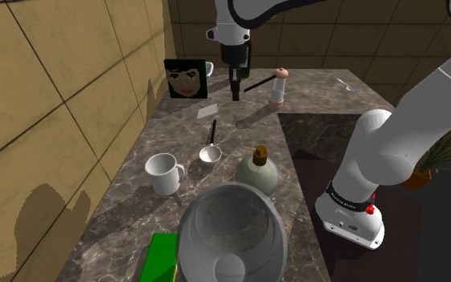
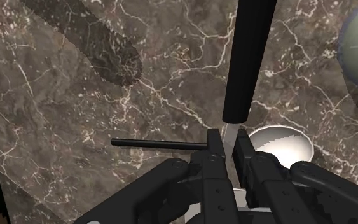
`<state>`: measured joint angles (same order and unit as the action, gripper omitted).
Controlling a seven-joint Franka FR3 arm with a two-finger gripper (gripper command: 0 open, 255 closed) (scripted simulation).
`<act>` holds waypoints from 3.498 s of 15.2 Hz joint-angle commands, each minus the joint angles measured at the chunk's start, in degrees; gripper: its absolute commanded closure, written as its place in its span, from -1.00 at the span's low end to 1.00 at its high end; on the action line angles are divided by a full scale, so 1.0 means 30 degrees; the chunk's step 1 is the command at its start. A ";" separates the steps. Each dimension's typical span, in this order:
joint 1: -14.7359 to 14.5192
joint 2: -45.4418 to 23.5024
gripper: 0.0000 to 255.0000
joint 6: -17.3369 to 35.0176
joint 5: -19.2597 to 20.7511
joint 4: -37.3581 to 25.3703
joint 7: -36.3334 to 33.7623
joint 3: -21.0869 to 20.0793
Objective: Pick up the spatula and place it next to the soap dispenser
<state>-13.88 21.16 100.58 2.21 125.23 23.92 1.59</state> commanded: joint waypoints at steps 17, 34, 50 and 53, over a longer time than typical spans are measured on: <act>0.0020 -0.0910 1.00 0.4823 0.0059 0.3905 -0.0126 0.0051; 0.0042 -0.3061 1.00 0.9369 0.0127 0.6302 -0.0236 0.0102; -0.0001 -0.1824 -1.00 0.6684 0.0067 0.4854 -0.0217 0.0043; -0.0001 -0.1823 -1.00 0.6684 0.0067 0.4855 -0.0217 0.0043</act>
<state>-13.88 15.51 120.91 2.41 139.85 23.27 1.72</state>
